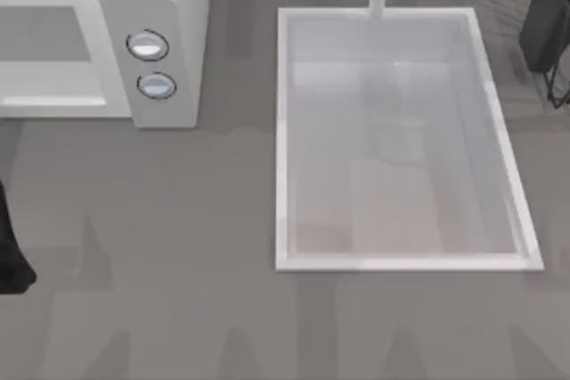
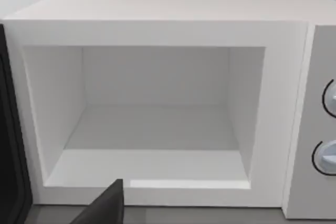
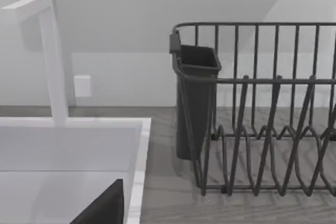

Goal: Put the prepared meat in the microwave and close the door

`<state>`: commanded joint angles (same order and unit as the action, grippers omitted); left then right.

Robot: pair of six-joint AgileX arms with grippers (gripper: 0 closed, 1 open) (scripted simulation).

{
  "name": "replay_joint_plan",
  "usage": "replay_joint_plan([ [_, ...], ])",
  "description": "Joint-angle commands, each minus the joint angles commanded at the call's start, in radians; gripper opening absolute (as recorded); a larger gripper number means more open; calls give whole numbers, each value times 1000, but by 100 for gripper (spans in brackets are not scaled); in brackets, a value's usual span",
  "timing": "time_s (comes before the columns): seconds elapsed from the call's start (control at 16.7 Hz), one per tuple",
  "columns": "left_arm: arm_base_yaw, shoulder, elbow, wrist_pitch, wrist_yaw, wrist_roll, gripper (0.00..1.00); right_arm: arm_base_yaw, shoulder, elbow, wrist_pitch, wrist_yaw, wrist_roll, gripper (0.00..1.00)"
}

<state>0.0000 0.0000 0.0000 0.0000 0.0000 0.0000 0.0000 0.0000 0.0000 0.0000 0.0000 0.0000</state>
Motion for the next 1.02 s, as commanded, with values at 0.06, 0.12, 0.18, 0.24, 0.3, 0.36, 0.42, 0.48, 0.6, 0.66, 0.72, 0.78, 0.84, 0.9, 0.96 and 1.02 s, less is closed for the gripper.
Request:
replay_joint_plan([
  [0.06,0,0,0,0,0,0,100,0,0,0,0,0,0,100],
  [0.12,0,0,0,0,0,0,100,0,0,0,0,0,0,100],
  [0.18,1,7,5,-3,0,4,100,0,0,0,0,0,0,100],
  [0.24,4,22,16,-11,0,11,100,0,0,0,0,0,0,100],
  [0.3,8,50,35,-26,0,26,100,0,0,0,0,0,0,100],
  [0.36,13,82,58,-43,0,43,100,0,0,0,0,0,0,100],
  [0.42,20,121,86,-65,1,65,100,0,0,0,0,0,0,100],
  [0.48,27,166,119,-92,1,92,100,0,0,0,0,0,0,100],
  [0.6,41,268,193,-146,2,149,100,0,0,0,0,0,0,100],
  [0.66,48,319,228,-172,2,175,100,0,0,0,0,0,0,100],
  [0.72,55,369,263,-196,2,201,100,0,0,0,0,0,0,100],
  [0.78,63,415,295,-221,1,227,100,0,0,0,0,0,0,100],
  [0.84,71,461,328,-245,1,253,100,0,0,0,0,0,0,100],
  [0.9,78,507,361,-270,0,279,100,0,0,0,0,0,0,100],
  [0.96,86,554,394,-296,-1,304,100,0,0,0,0,0,0,100],
  [1.02,95,601,426,-321,-1,330,100,0,0,0,0,0,0,100],
])
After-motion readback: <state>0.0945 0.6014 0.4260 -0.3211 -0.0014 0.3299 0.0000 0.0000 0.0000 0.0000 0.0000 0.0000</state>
